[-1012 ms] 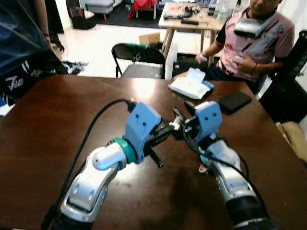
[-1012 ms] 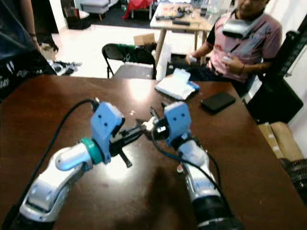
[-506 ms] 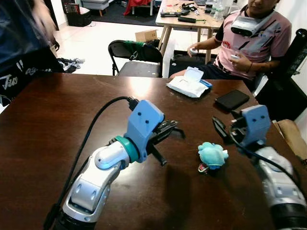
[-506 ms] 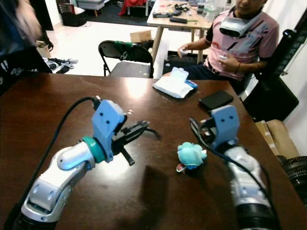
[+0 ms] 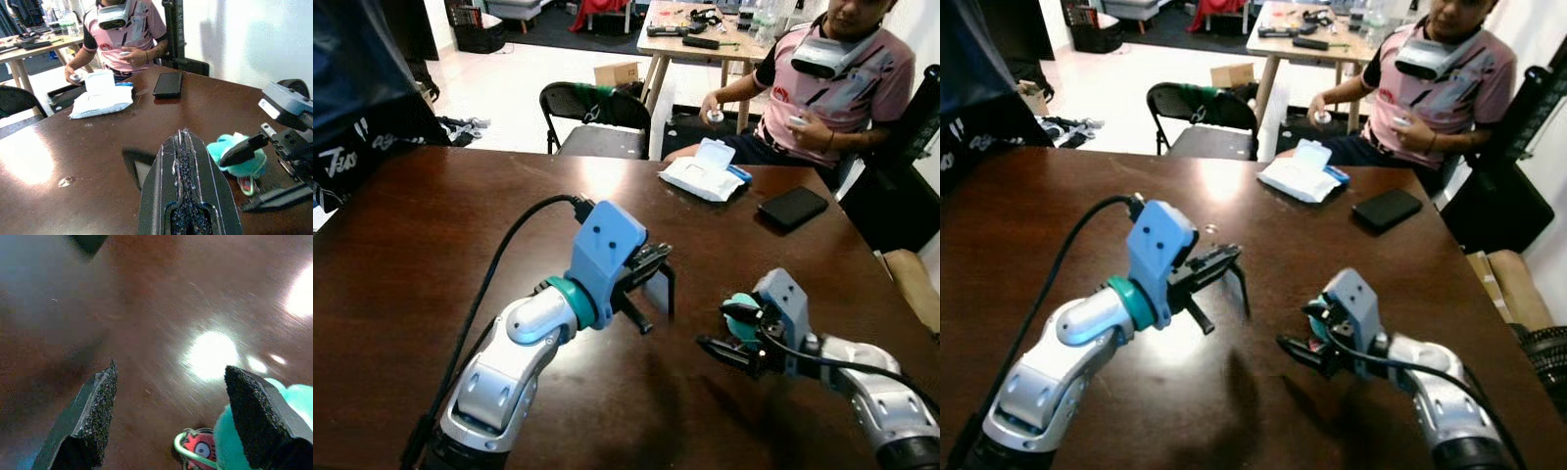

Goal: Hang keys on a hook

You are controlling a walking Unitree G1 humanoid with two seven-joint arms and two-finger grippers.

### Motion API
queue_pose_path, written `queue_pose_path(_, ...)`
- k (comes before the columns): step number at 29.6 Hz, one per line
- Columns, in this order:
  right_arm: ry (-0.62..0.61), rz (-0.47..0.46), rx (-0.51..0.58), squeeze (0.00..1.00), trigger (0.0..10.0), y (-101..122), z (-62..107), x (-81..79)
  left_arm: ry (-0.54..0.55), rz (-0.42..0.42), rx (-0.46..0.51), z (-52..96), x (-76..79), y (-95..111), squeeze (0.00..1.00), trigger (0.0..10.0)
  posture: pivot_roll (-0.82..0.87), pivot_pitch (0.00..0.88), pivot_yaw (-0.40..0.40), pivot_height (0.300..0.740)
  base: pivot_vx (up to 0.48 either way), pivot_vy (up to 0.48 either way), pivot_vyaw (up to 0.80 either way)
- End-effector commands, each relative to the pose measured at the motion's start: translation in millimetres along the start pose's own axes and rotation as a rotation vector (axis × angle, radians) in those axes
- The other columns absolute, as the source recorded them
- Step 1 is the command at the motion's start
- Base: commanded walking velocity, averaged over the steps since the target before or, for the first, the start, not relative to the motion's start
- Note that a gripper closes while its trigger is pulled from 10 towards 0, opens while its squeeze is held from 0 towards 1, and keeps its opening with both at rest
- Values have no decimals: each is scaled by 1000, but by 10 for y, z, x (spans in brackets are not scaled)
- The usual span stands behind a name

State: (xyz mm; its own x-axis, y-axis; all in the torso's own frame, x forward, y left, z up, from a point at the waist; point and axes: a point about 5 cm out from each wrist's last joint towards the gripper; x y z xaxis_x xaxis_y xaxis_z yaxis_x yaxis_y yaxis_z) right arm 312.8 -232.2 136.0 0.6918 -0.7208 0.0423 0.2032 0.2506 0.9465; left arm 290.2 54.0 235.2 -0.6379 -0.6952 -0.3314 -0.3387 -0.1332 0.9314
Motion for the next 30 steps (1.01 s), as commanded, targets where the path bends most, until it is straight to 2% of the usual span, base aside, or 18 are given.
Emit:
queue_pose_path(1, -52, -7, -31, 0, 10000, -108, 82, 57, -5, -3, 5, 7, 21, 26, 0, 10000, 11, 52, 44, 740, 0, 0, 0)
queue_pose_path(2, -84, -8, -40, 0, 10000, -142, 119, 89, -7, -1, 4, 8, 24, 25, 0, 10000, 11, 52, 44, 740, 0, 0, 0)
queue_pose_path(4, -223, -11, -25, 0, 10000, -142, 215, 228, -10, 3, 4, 4, 29, 22, 0, 10000, 7, 52, 46, 740, 0, 0, 0)
queue_pose_path(6, -264, -15, -19, 0, 10000, -132, 247, 271, -10, 5, 4, 2, 30, 21, 0, 10000, 7, 52, 46, 740, 0, 0, 0)
queue_pose_path(8, -486, 4, 37, 0, 10000, -15, 374, 513, -9, 9, 3, -7, 32, 17, 0, 10000, -2, 53, 50, 740, 0, 0, 0)
queue_pose_path(9, -486, 4, 37, 0, 10000, -15, 374, 513, -9, 9, 3, -7, 32, 17, 0, 10000, -2, 53, 50, 740, 0, 0, 0)
queue_pose_path(10, -561, 8, 69, 0, 10000, 48, 422, 591, -9, 10, 3, -10, 33, 17, 0, 10000, -2, 53, 50, 740, 0, 0, 0)
queue_pose_path(11, -561, 8, 69, 0, 10000, 48, 422, 591, -9, 10, 3, -10, 33, 17, 0, 10000, -2, 53, 50, 740, 0, 0, 0)
queue_pose_path(13, -646, 49, 136, 0, 10000, 188, 470, 674, -6, 10, 1, -14, 30, 14, 0, 10000, 5, 54, 50, 740, 0, 0, 0)
queue_pose_path(15, -661, 48, 241, 0, 10000, 352, 471, 687, -2, 7, -4, -10, 25, 7, 0, 10000, 5, 54, 50, 740, 0, 0, 0)
queue_pose_path(16, -661, 48, 241, 0, 10000, 352, 471, 687, -2, 7, -4, -10, 25, 7, 0, 10000, 5, 54, 50, 740, 0, 0, 0)
queue_pose_path(17, -648, 59, 320, 0, 10000, 488, 477, 649, 0, 5, -6, -9, 20, 3, 0, 10000, 2, 59, 48, 740, 0, 0, 0)
queue_pose_path(19, -653, 65, 332, 0, 10000, 507, 495, 639, 0, 6, -6, -10, 19, 2, 0, 10000, 2, 59, 48, 740, 0, 0, 0)
queue_pose_path(27, -794, 51, 225, 0, 10000, 224, 692, 784, -8, 12, -2, -32, 29, 10, 0, 10000, -15, 67, 61, 740, 0, 0, 0)
queue_pose_path(30, -806, 49, 207, 0, 10000, 186, 712, 803, -8, 13, -2, -33, 30, 11, 0, 10000, -15, 67, 61, 740, 0, 0, 0)
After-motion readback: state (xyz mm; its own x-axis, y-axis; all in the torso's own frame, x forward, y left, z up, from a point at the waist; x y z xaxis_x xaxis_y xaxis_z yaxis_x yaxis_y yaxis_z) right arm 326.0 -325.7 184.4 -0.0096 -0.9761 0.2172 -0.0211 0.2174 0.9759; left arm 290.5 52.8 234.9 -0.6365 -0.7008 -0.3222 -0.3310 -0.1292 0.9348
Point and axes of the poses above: a point about 5 cm out from each wrist's last joint towards the gripper, its own z axis pointing back from the gripper into the wrist, its own y axis along the axis of the wrist's last joint, x = y × z, and after that the axes turned 6 degrees about -z, right-handed
